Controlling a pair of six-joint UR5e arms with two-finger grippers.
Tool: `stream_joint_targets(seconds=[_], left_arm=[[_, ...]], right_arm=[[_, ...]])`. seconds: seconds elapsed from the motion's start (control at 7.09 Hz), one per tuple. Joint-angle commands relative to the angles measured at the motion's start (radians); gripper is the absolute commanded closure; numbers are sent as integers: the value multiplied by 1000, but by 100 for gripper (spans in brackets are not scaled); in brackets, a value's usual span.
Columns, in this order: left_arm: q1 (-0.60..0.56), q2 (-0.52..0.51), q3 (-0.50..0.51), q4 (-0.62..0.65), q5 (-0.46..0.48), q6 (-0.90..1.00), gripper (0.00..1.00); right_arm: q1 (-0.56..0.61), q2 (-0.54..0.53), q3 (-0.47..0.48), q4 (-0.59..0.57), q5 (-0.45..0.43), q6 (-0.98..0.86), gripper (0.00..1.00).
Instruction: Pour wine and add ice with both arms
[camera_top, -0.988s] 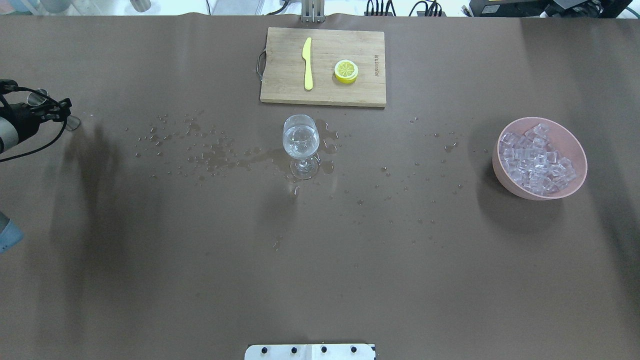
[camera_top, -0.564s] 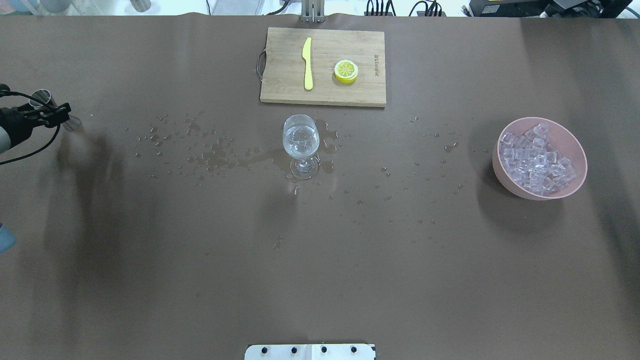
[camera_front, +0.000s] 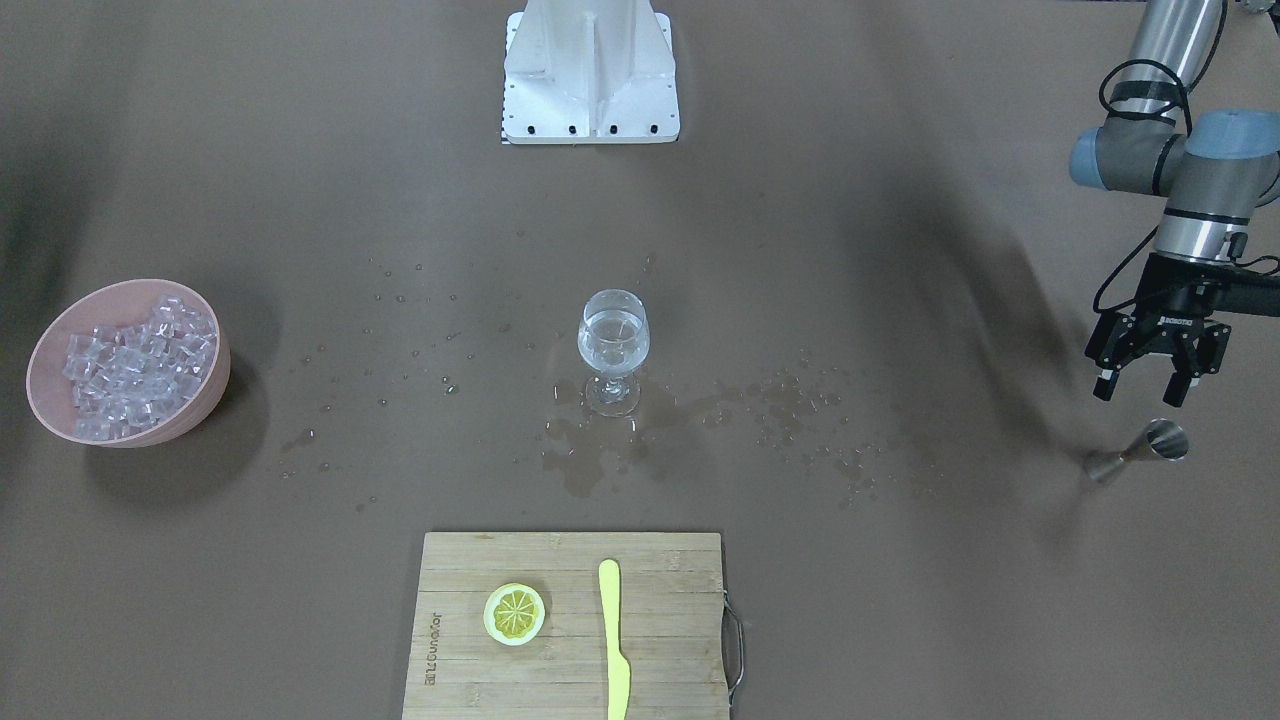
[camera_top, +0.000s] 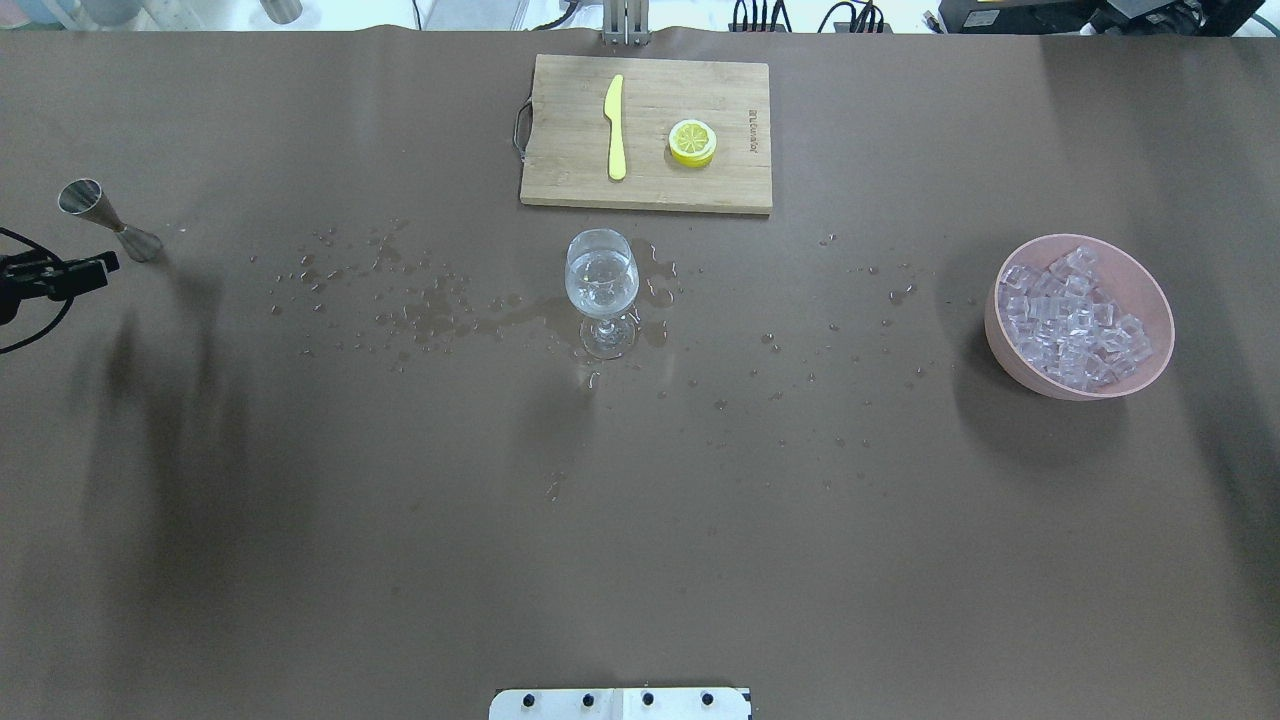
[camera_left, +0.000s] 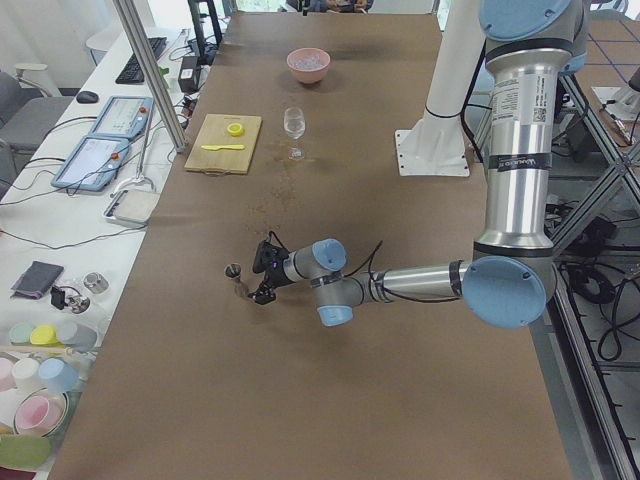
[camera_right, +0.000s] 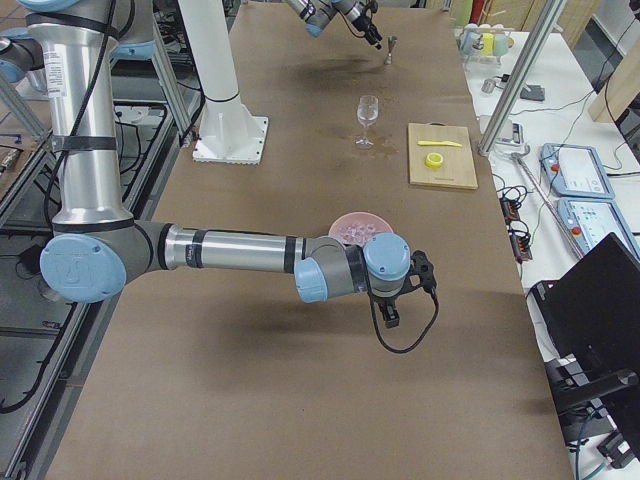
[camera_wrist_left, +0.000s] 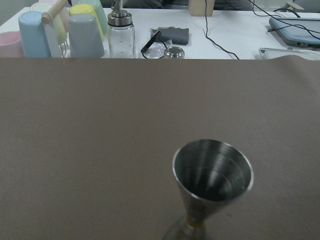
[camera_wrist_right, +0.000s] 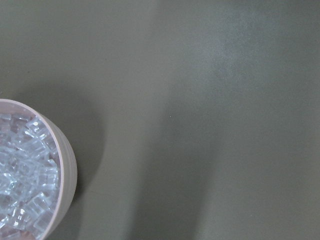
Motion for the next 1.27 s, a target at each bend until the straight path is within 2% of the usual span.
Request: stream_joint_targets(seconds=[0.0,0.14,0.42,0.56,0.71,0.85,1.13], left_arm=[[-224,-6,-59,149,-417,-3,2],[-365,-66,-81,307,-600,9,2],[-435,-68,-80,391,-703,114,2],[-475,-69,-87,499,-765,211,2],[-515,-69,-87,585,-810,312,2],[-523,-69,-87,604,-819,345,2],[-517,-62,-93,607,-801,331,2]], right_arm=[[-28,50,0,0,-6,172,0],[-28,56,2,0,-6,170,0],[-77,87,29,-2,-35,181,0],[-98,87,50,-2,-40,183,0],[-138,86,98,-2,-41,236,0],[-211,66,182,-2,-51,403,0],[-427,5,344,-2,-232,662,0]])
